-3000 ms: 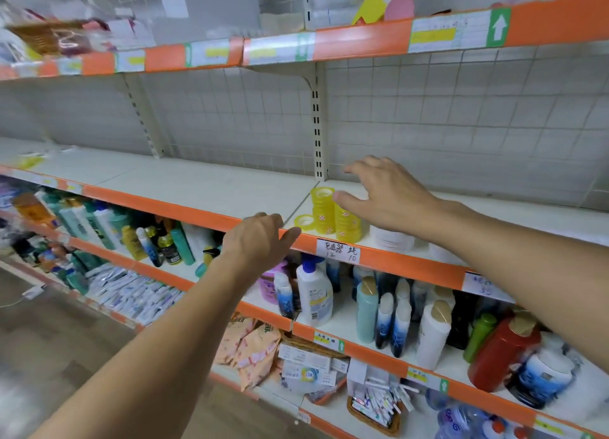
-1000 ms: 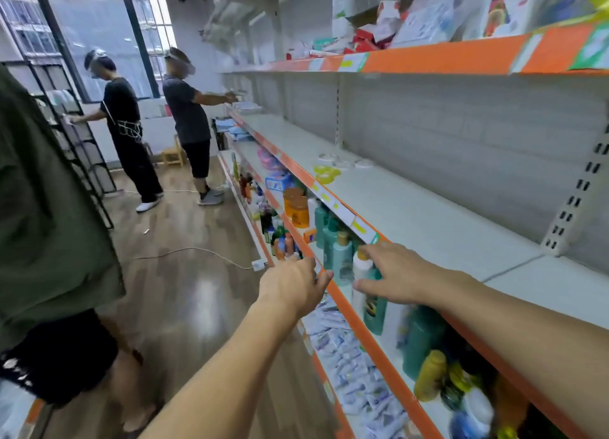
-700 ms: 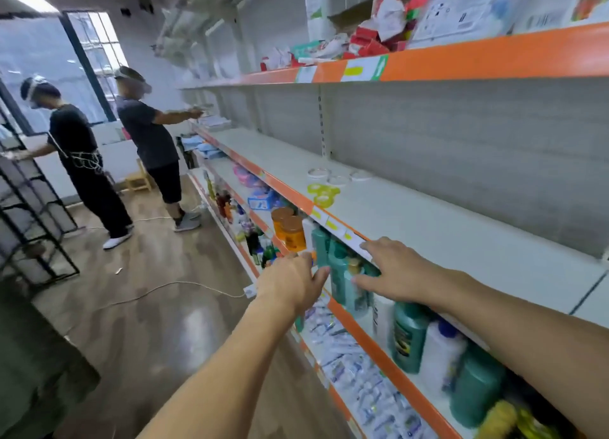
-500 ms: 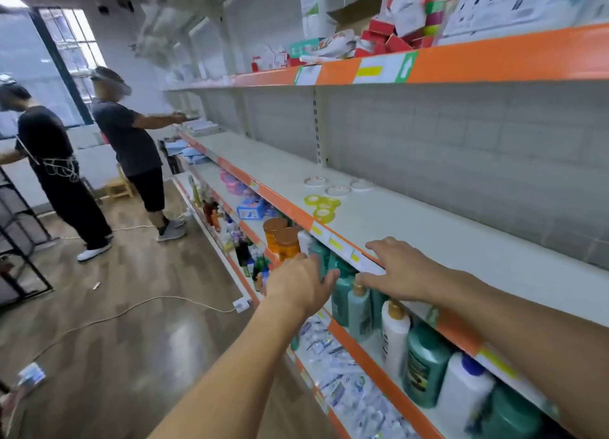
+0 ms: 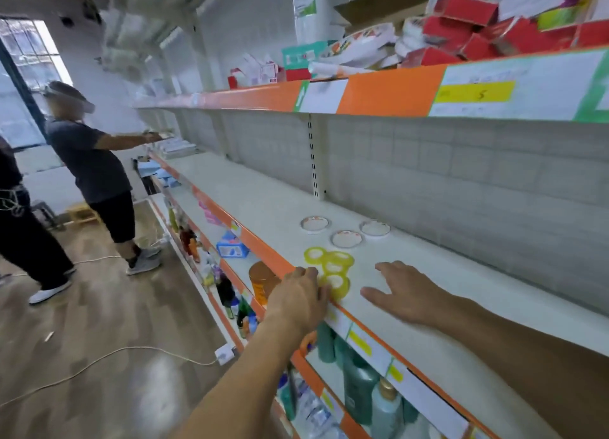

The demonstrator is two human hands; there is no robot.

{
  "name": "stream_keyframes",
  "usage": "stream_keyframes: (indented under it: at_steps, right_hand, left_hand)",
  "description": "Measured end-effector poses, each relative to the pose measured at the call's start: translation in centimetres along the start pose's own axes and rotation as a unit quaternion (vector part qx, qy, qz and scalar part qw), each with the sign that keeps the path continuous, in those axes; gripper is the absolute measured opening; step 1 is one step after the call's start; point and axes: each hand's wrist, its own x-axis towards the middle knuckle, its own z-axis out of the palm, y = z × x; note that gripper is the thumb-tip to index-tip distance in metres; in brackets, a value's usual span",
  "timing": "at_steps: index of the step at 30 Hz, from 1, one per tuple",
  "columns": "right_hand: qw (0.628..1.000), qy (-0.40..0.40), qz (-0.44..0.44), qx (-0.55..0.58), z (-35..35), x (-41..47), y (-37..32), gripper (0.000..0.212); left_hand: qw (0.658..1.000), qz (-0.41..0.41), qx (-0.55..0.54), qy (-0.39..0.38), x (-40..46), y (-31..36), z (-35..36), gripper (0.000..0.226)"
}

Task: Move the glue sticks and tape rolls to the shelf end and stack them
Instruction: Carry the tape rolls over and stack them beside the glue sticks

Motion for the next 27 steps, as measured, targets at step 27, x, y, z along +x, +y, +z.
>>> stream_keyframes:
  at_steps: [27]
  right_hand:
    - [0.923, 0.211, 0.195, 0.257, 5.8, 11.0, -3.7, 0.059]
  left_hand:
    - [0.97, 0.186, -0.156, 0.022, 16.3, -6.9, 5.7, 0.044]
